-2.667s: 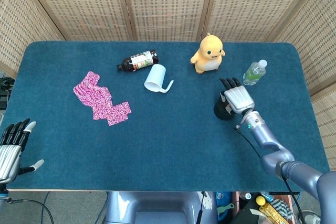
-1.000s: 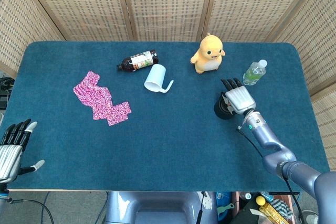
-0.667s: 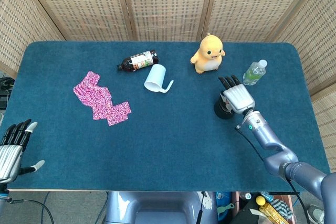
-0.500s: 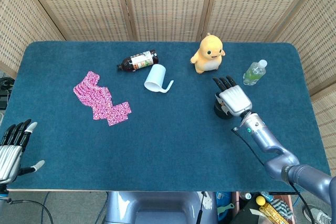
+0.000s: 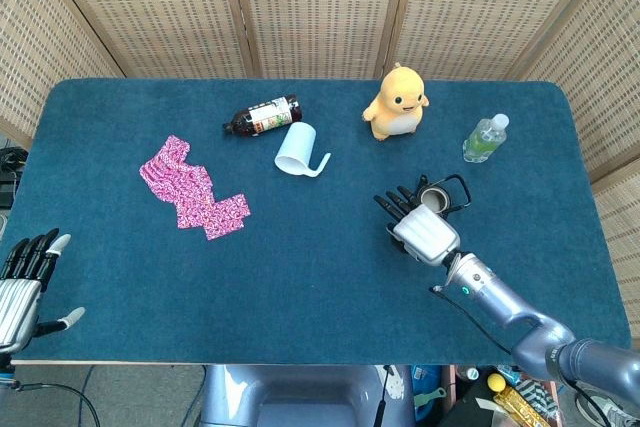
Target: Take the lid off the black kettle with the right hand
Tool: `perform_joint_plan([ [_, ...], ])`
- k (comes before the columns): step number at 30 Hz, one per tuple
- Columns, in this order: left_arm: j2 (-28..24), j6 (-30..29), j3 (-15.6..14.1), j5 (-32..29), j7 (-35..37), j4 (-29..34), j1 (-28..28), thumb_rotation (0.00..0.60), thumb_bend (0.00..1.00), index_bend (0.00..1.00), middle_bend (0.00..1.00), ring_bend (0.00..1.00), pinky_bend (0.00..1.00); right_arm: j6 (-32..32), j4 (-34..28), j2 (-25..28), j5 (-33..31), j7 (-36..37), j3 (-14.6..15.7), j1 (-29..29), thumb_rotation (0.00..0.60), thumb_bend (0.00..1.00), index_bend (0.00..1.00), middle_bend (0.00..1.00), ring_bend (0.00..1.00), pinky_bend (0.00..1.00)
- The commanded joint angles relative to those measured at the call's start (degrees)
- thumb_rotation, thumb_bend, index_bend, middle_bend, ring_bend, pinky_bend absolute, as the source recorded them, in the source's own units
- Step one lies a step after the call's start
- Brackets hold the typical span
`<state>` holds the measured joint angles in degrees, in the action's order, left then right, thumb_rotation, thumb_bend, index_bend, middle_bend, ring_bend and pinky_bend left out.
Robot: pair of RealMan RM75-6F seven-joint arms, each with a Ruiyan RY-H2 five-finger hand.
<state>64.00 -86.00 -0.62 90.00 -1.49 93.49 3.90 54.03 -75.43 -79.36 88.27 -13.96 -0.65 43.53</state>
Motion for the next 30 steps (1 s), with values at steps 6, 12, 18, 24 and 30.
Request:
perform_joint_plan([
  [6, -0.4, 0.0, -0.3, 0.6, 0.8, 0.2, 0.0, 0.6, 0.12, 0.0, 0.0, 0.0, 0.0, -0.2, 2.8, -2.8, 0.7, -0.4, 1.8, -1.3, 0.6, 0.48, 0.23, 0.02, 0.0, 0.11],
  [12, -0.4, 0.4, -0.2, 0.3, 1.0, 0.2, 0.2, 0.6, 0.12, 0.0, 0.0, 0.0, 0.0, 3.4, 1.5, -1.4, 1.3, 0.8, 1.0, -2.7, 0.6, 0.21, 0.04, 0.0, 0.0, 0.11],
  [18, -0.4, 0.5, -0.2, 0.3, 1.0, 0.2, 0.3, 0.6, 0.12, 0.0, 0.0, 0.0, 0.0, 9.8, -4.7, 4.4, 2.0, 2.8, 0.6, -6.1, 0.6, 0.19, 0.04, 0.0, 0.0, 0.11],
  [24, -0.7, -0.9, 0.1, 0.3, 1.3, 0.3, -0.3, 0.6, 0.12, 0.0, 0.0, 0.0, 0.0, 20.7, -8.5, 9.4, 3.6, 7.5, 2.9, -14.2, 0.6, 0.1, 0.04, 0.0, 0.0, 0.11],
  [30, -0.8, -1.7, 0.3, 0.4, 1.1, 0.3, -0.7, 0.6, 0.12, 0.0, 0.0, 0.0, 0.0, 29.7, -7.7, 10.2, 3.5, 10.5, 5.1, -22.4, 0.6, 0.0, 0.0, 0.0, 0.0, 0.01],
])
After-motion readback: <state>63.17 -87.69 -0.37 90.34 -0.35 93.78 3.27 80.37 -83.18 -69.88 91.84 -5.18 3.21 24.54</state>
